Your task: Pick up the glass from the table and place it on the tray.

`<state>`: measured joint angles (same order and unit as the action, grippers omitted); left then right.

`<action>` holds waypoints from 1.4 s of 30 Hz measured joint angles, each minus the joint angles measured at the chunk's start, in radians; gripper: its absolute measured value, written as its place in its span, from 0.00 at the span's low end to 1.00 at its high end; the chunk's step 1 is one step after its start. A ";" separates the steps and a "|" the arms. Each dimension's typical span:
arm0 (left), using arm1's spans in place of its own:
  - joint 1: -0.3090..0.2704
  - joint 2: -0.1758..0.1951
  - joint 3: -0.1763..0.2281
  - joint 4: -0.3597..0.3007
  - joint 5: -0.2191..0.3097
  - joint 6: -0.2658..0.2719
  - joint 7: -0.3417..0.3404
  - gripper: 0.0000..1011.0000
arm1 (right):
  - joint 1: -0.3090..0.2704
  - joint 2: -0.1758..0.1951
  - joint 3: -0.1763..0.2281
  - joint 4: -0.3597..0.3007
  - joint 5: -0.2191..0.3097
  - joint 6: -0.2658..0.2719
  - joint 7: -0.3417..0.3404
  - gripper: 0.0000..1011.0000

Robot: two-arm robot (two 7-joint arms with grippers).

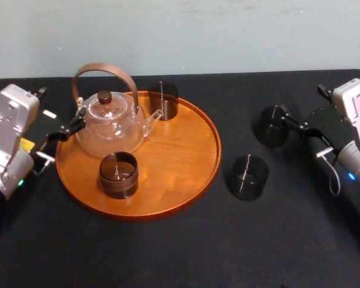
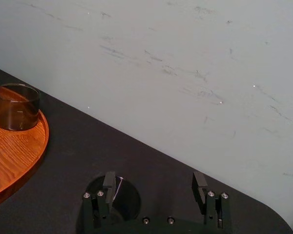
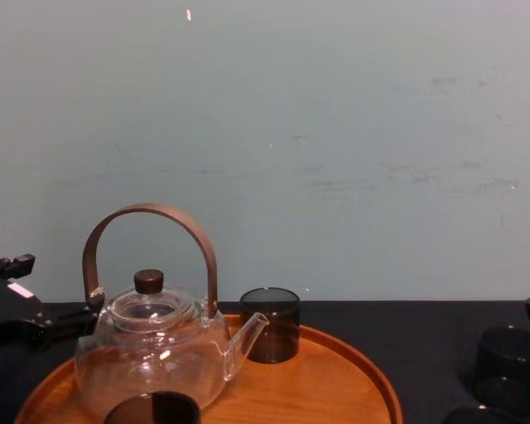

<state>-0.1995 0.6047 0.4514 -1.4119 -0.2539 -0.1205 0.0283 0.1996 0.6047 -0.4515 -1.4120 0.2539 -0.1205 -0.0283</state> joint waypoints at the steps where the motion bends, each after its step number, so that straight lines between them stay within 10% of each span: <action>1: 0.000 0.000 0.000 0.000 0.000 0.000 0.000 0.99 | 0.000 0.000 0.000 0.000 0.000 0.000 0.000 0.99; 42: 0.000 0.000 0.000 0.000 0.000 0.000 0.000 0.99 | -0.027 0.000 0.028 -0.041 0.002 0.006 0.047 0.99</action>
<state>-0.1996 0.6047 0.4514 -1.4120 -0.2539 -0.1205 0.0283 0.1722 0.6043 -0.4236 -1.4531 0.2556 -0.1148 0.0184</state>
